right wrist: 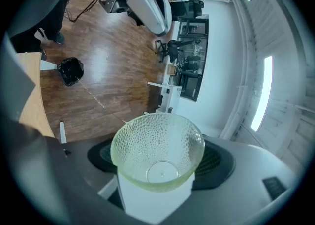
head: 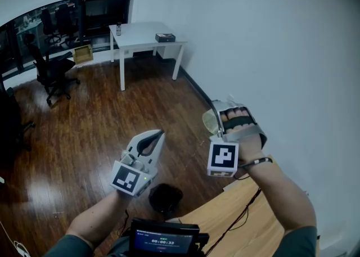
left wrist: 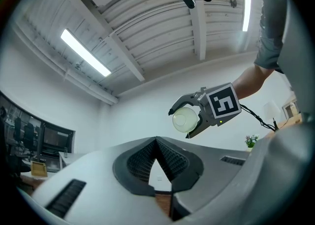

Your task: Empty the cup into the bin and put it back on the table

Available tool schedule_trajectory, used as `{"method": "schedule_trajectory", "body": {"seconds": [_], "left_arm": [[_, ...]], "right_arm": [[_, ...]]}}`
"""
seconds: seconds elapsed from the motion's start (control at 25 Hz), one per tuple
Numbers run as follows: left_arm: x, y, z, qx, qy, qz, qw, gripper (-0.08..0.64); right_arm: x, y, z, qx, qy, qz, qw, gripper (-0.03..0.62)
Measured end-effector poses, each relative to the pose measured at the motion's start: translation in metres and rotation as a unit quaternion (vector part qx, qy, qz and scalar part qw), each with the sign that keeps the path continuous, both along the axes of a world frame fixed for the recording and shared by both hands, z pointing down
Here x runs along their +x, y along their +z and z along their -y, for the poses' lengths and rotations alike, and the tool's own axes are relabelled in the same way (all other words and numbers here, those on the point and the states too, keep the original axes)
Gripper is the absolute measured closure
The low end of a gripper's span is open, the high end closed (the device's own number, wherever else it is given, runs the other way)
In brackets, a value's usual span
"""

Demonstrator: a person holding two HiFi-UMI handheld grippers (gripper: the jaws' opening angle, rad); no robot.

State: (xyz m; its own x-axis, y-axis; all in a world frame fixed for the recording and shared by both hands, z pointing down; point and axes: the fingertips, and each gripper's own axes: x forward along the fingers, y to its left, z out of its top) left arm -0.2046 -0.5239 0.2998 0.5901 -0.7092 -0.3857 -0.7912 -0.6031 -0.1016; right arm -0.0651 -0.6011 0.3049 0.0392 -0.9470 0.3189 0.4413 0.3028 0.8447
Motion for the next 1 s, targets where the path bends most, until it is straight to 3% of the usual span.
{"method": "schedule_trajectory", "body": {"seconds": [1.0], "left_arm": [[-0.008,-0.004,-0.013,0.005,-0.001,-0.005,1.0000,0.569]], "right_arm": [[-0.017,-0.009,-0.011,0.027,-0.038,-0.058,0.997,0.184]]}}
